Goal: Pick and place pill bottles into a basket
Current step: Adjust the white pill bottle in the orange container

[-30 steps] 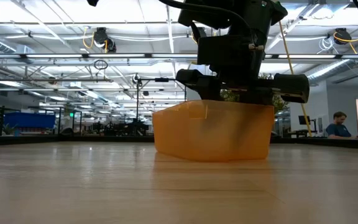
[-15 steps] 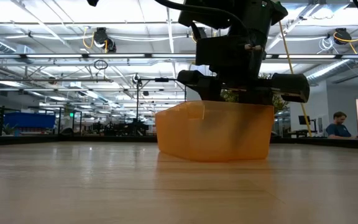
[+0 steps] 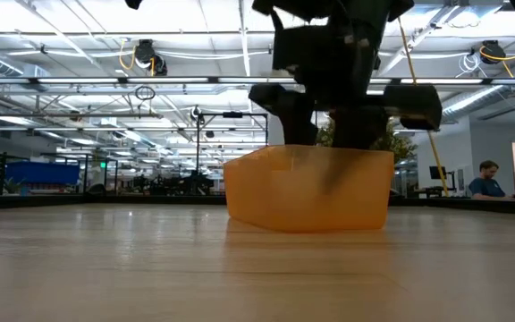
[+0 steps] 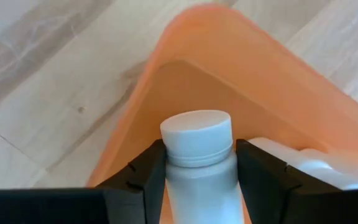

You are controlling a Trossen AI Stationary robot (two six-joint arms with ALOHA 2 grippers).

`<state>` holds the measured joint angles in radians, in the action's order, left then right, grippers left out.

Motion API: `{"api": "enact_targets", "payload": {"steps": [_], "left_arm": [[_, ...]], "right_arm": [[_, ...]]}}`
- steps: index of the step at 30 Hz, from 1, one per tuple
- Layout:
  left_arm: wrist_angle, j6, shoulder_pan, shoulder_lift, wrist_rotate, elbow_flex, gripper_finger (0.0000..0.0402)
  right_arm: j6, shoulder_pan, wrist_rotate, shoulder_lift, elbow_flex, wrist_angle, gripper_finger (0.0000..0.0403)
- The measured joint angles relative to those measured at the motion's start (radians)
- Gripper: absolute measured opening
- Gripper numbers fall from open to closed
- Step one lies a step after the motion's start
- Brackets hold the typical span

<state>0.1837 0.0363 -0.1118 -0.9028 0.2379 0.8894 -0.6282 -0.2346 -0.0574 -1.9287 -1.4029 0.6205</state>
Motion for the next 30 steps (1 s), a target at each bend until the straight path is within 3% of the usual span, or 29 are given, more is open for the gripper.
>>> {"api": "enact_targets", "payload": {"steps": [8,15,24,30], "left_arm": [[-0.001,0.001,0.000,0.000,0.000,0.000,0.0278],[0.001,0.001,0.000,0.000,-0.001,0.000,0.0278],[0.006,0.004,0.000,0.000,-0.002,0.000,0.0278],[0.006,0.003,0.000,0.000,-0.002,0.000,0.0278]], "right_arm": [[0.111,-0.003,0.010,0.098,-0.001,-0.062,0.0154],[0.202,0.000,0.064,0.173,0.088,-0.297,0.0154],[0.365,0.030,0.086,0.278,0.395,-0.794,0.0154],[0.476,0.032,0.043,0.326,0.577,-1.128,0.0153]]}}
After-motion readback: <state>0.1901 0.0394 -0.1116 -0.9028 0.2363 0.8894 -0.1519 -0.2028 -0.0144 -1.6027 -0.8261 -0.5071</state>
